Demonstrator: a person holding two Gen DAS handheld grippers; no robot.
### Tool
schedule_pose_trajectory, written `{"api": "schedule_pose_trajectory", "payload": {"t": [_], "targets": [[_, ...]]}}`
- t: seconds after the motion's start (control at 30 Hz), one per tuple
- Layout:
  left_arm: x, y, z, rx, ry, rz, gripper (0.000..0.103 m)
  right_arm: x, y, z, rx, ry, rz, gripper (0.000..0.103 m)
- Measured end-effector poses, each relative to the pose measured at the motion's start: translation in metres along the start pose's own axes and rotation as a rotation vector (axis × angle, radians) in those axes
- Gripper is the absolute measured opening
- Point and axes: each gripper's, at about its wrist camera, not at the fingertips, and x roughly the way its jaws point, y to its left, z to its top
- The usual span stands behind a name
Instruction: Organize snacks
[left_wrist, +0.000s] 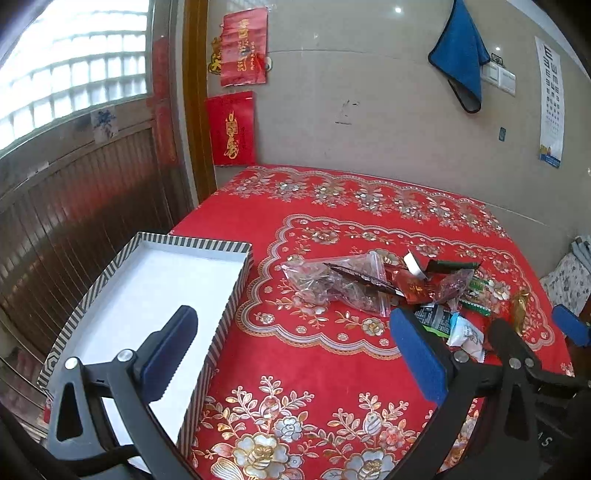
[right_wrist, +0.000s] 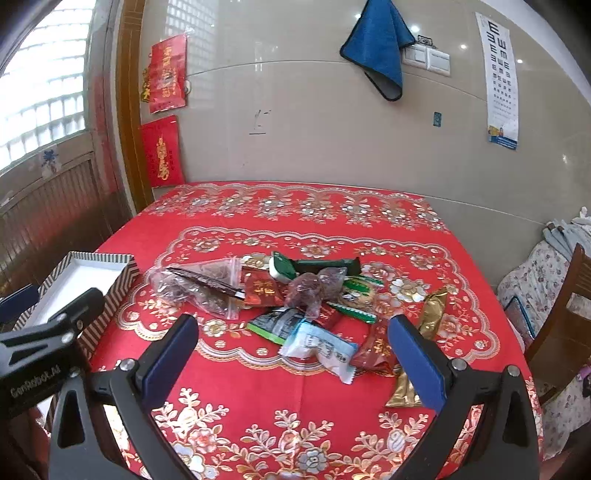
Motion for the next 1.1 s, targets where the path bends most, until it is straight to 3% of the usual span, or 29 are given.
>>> {"api": "schedule_pose_trajectory", "payload": {"t": [0.93, 1.1], "targets": [[0.006, -0.004, -0.004, 0.003, -0.033, 0.015, 0.103, -0.007, -0.005, -0.001, -0.04, -0.019, -0.032, 0.103], [0.016, -0.001, 0.0, -0.006, 0.005, 0.0, 0.103, -0.003, -0.016, -0.002, -0.034, -0.002, -0.029, 0.103]]}}
